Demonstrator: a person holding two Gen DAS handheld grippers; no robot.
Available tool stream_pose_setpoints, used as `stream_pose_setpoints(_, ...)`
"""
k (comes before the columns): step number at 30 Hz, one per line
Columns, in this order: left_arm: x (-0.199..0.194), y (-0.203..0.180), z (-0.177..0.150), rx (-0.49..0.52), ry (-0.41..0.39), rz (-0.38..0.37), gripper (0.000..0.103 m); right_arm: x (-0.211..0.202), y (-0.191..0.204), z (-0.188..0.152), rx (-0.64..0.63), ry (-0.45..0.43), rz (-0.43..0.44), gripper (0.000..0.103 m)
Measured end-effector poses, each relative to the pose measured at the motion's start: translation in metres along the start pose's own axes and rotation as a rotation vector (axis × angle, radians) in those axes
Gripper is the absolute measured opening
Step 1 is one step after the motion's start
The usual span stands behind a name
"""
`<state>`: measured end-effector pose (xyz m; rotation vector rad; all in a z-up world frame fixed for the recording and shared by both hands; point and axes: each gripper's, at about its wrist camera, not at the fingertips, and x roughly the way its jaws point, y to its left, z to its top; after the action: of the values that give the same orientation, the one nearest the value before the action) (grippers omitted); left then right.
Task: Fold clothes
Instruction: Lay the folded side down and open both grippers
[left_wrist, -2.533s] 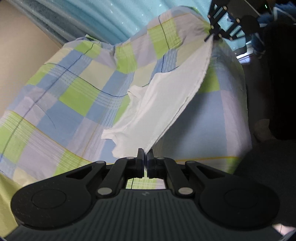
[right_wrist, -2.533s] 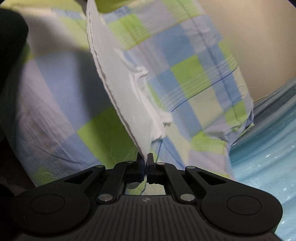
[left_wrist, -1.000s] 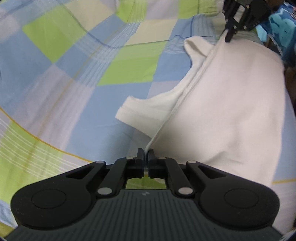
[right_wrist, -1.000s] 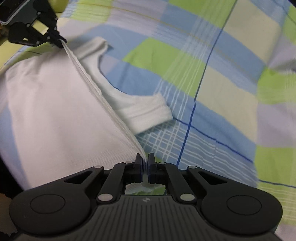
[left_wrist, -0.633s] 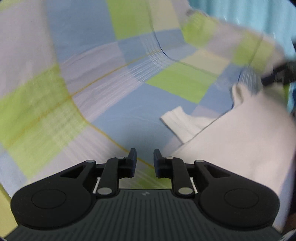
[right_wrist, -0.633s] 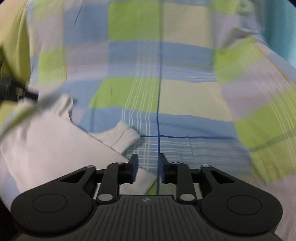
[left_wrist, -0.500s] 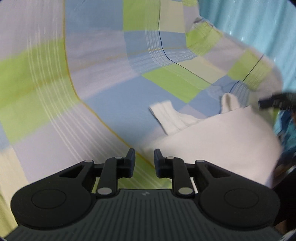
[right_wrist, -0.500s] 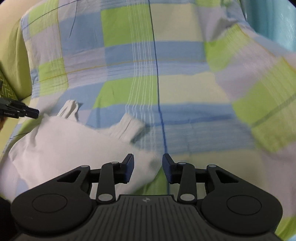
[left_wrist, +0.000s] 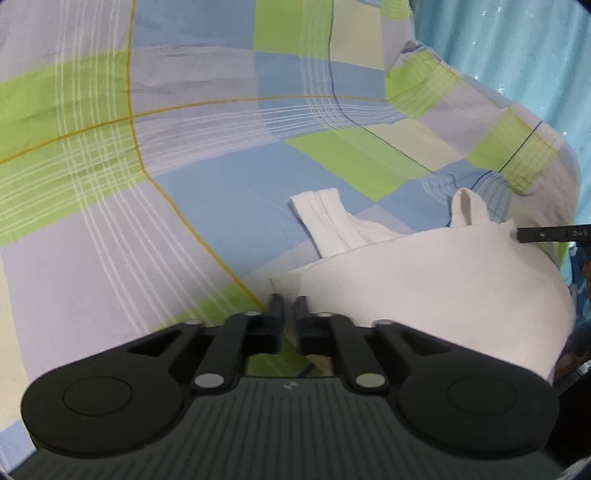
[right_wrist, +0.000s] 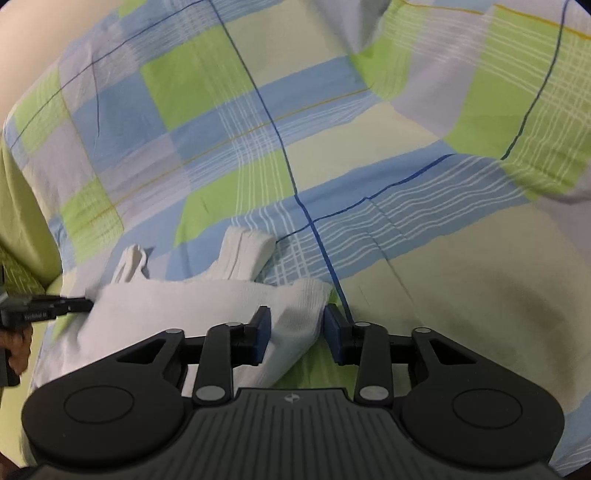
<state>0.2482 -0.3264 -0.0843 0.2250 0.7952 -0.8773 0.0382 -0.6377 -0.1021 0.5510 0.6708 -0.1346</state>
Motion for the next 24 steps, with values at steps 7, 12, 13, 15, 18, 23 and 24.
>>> stream_pose_setpoints(7,-0.043,-0.004,0.011,0.07,-0.136,0.013,0.002,-0.03,0.011,0.012,-0.087,-0.097,-0.013,0.005)
stream_pose_setpoints(12,-0.034,-0.001,0.04,0.107,-0.15,0.045,0.002,-0.023,0.014,0.036,-0.136,-0.14,-0.034,0.005)
stream_pose_setpoints(13,-0.027,0.0,0.044,0.113,-0.145,0.052,0.002,-0.016,0.012,0.039,-0.133,-0.136,-0.038,0.005)
stream_pose_setpoints(15,-0.012,0.003,0.048,0.12,-0.124,0.059,0.002,-0.002,0.007,0.042,-0.12,-0.123,-0.044,0.005)
stream_pose_setpoints(18,0.011,0.007,0.045,0.116,-0.075,0.076,0.002,0.017,-0.001,0.041,-0.123,-0.089,-0.058,0.005)
stream_pose_setpoints(23,0.028,0.014,0.032,0.088,-0.02,0.103,0.007,0.027,-0.005,0.035,-0.15,-0.056,-0.104,0.013)
stream_pose_setpoints(24,0.024,0.015,0.031,0.081,-0.024,0.11,0.01,0.023,-0.005,0.034,-0.154,-0.065,-0.122,0.014)
